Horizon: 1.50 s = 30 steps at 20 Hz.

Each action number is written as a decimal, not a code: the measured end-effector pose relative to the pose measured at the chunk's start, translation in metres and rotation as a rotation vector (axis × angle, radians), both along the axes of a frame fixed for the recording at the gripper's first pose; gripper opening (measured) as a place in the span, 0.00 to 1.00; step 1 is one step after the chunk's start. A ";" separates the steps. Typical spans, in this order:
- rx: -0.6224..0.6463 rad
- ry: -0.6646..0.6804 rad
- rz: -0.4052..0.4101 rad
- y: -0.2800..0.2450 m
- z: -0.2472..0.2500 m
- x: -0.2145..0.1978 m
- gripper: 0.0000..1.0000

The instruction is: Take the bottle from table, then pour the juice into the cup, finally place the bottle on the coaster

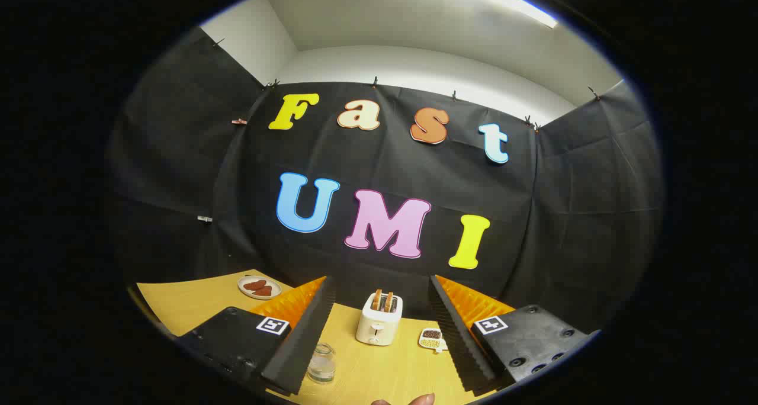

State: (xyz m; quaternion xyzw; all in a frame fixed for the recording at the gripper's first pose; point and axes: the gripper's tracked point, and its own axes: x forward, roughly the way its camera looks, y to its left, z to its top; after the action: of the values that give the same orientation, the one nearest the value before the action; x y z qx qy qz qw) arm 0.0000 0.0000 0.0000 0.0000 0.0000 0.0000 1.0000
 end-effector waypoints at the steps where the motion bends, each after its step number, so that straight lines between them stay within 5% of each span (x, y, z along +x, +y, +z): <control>1: 0.009 0.000 0.003 0.001 -0.001 -0.001 0.97; 21: 0.027 -0.040 0.082 0.036 -0.020 -0.009 0.97; 30: 0.069 0.015 0.157 0.087 -0.137 -0.015 0.97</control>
State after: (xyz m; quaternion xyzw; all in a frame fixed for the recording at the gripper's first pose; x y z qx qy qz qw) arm -0.0150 0.0866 -0.1373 0.0343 0.0074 0.0786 0.9963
